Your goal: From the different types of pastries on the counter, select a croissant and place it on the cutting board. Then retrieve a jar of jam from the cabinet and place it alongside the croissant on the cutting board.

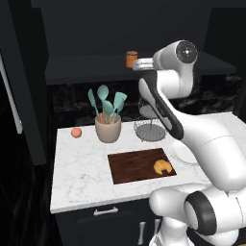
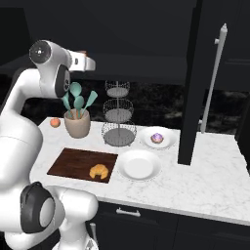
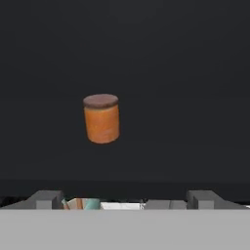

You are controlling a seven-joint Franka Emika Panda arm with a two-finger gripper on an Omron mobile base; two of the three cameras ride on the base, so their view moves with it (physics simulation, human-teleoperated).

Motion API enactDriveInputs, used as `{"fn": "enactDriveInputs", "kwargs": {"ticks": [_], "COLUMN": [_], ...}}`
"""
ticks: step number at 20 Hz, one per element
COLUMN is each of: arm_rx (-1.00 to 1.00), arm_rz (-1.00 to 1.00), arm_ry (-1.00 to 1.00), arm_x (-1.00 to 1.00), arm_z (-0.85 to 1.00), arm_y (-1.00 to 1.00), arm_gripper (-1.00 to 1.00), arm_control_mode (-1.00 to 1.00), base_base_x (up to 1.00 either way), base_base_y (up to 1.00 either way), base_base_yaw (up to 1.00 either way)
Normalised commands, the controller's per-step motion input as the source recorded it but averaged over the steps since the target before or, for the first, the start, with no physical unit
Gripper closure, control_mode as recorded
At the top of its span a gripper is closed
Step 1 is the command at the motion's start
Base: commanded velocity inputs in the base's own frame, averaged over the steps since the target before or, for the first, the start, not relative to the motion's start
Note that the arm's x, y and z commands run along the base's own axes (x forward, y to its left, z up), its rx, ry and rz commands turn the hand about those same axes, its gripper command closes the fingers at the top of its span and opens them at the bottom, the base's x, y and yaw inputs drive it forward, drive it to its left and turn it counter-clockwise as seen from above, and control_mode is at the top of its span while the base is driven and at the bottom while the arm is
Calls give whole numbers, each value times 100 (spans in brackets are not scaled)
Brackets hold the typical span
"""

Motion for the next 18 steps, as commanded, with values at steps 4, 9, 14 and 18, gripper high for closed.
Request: {"fn": "enactDriveInputs", "kwargs": {"ticks": [4, 9, 14, 18], "arm_rx": [0, 0, -1, -5], "arm_rz": [1, 0, 1, 2], "arm_ry": [8, 14, 2, -3], "arm_x": [19, 12, 7, 8], "arm_z": [9, 8, -1, -6], "arm_y": [0, 0, 2, 4], "arm_gripper": [-100, -100, -100, -100], "arm_control_mode": [-100, -100, -100, -100], "base_base_x": [0, 0, 0, 0], "base_base_y": [0, 0, 0, 0], "base_base_yaw": [0, 0, 0, 0]}}
